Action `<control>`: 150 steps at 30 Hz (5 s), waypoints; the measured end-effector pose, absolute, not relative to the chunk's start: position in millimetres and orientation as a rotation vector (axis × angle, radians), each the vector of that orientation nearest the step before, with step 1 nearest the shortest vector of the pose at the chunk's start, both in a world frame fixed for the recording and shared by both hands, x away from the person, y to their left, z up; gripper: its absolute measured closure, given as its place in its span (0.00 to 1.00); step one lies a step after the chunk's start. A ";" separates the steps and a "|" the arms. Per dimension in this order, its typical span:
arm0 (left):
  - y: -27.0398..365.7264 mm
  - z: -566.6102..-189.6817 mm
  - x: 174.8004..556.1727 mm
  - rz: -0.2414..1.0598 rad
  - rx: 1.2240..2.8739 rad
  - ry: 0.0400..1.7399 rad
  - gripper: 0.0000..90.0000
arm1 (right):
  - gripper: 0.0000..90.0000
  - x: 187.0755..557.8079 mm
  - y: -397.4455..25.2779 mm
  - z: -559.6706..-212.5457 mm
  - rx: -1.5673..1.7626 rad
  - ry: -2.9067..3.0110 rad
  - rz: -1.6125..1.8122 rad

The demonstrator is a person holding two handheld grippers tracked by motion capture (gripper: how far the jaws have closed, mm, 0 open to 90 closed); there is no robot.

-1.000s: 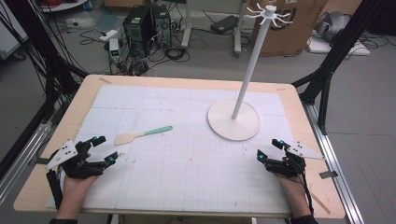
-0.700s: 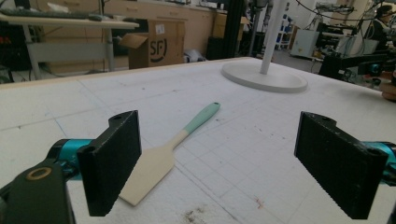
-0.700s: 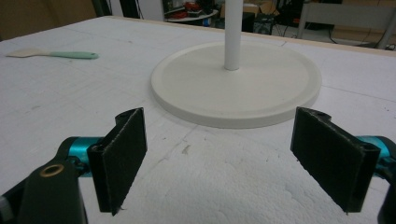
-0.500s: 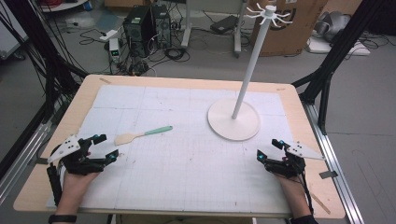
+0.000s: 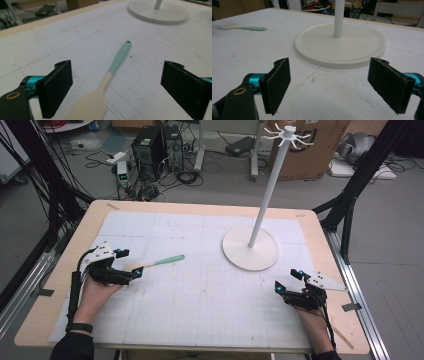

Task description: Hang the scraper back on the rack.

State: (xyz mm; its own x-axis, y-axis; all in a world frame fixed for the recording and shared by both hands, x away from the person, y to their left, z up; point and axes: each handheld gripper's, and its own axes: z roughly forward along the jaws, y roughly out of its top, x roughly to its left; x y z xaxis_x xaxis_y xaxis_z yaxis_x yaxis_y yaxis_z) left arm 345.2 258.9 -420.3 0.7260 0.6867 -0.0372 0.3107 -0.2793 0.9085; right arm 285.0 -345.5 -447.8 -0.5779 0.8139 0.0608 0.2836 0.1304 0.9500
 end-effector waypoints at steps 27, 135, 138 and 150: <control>227.7 -444.3 401.6 0.320 2.199 0.742 0.67 | 0.20 284.8 -345.2 -447.9 1.048 1.934 1.459; 34.4 -130.3 393.1 0.396 1.748 0.326 0.90 | 0.21 284.8 -344.9 -447.9 1.044 1.937 1.463; 32.9 -131.1 393.2 0.406 1.757 0.323 0.90 | 0.21 284.8 -344.9 -447.9 1.043 1.936 1.462; 37.1 -131.4 395.4 0.446 1.776 0.355 0.90 | 0.21 284.8 -344.9 -447.9 1.046 1.935 1.464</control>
